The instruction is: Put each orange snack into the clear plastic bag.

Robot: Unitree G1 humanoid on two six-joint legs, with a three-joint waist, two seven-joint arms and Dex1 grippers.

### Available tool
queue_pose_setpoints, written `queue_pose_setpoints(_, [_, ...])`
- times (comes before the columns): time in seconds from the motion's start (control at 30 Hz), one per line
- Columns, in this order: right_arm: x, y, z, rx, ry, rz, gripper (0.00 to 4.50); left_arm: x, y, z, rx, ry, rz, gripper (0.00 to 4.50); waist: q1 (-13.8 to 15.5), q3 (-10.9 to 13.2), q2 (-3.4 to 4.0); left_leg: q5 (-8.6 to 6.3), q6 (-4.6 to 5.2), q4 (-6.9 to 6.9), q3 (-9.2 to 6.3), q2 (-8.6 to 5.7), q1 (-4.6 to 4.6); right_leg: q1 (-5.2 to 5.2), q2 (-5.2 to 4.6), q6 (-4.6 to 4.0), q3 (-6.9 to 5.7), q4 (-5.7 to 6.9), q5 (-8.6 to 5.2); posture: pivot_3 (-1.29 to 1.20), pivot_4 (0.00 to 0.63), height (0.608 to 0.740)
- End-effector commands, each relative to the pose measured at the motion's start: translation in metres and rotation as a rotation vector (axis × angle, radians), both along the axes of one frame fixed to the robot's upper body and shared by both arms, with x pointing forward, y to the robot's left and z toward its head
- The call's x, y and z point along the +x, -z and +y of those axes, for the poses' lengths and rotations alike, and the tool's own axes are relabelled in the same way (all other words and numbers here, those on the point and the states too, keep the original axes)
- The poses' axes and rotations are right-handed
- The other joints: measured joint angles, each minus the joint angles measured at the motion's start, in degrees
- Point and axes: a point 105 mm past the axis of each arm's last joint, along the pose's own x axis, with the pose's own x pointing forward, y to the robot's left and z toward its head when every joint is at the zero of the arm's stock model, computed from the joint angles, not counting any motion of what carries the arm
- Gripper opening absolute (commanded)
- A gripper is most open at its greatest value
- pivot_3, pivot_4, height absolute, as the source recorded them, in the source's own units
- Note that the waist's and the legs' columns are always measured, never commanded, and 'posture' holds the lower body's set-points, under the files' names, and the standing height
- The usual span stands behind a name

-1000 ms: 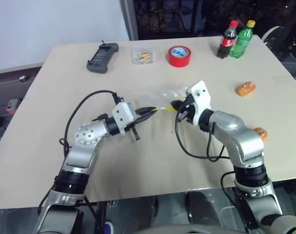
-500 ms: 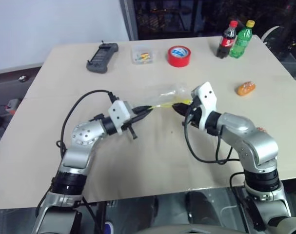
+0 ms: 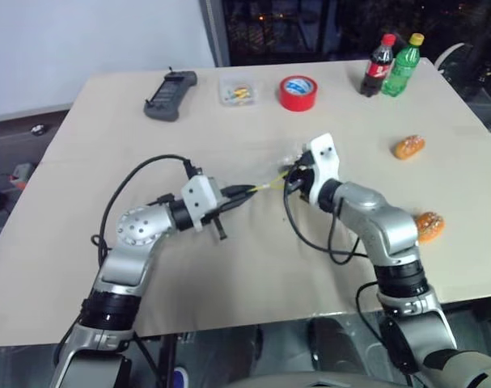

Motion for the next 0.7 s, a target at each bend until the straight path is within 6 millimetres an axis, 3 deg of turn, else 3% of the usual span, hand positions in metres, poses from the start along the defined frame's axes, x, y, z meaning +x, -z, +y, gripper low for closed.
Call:
queue_pose_setpoints(0.03, [0.014, 0.006, -0.008, -0.102, 0.092, -0.097, 0.06, -0.006, -0.007, 0.0, 0.023, 0.042, -0.038, 0.0, 0.0, 0.0, 0.0, 0.0, 0.0, 0.0, 0.0, 0.0, 0.0, 0.0, 0.0, 0.0, 0.0, 0.0, 0.0, 0.0, 0.15, 0.74])
queue_pose_setpoints(0.2, [0.012, 0.002, -0.006, -0.515, -0.004, -0.596, 0.06, -0.001, -0.006, 0.004, 0.046, 0.052, -0.031, 0.0, -0.02, 0.03, 0.05, 0.01, -0.02, 0.0, 0.01, -0.09, -0.01, -0.01, -0.01, 0.0, 0.0, -0.02, 0.0, 0.0, 0.15, 0.74])
queue_pose_setpoints(0.43, [0.008, 0.014, -0.005, -0.876, -0.161, -0.942, 0.06, 0.011, -0.004, 0.008, 0.065, 0.058, -0.038, 0.0, -0.21, 0.03, 0.03, 0.13, -0.23, -0.01, 0.04, -0.1, 0.02, -0.02, 0.08, 0.01, 0.0, -0.01, -0.01, 0.0, 0.15, 0.74])
queue_pose_setpoints(0.57, [0.012, 0.014, -0.01, -0.936, -0.142, -0.99, 1.2, 0.016, -0.003, 0.005, 0.05, 0.054, -0.04, 0.0, -0.02, 0.03, 0.02, 0.14, -0.24, -0.01, 0.02, -0.09, 0.01, 0.01, 0.04, 0.0, 0.01, -0.05, 0.0, 0.0, 0.15, 0.74])
queue_pose_setpoints(0.7, [0.014, 0.009, -0.025, -0.99, -0.114, -0.998, 2.93, 0.022, -0.002, 0.002, 0.032, 0.039, -0.038, 0.0, 0.05, 0.04, 0.02, 0.14, -0.24, -0.01, 0.0, -0.09, -0.01, 0.01, 0.04, 0.0, 0.01, -0.08, 0.0, 0.0, 0.15, 0.74])
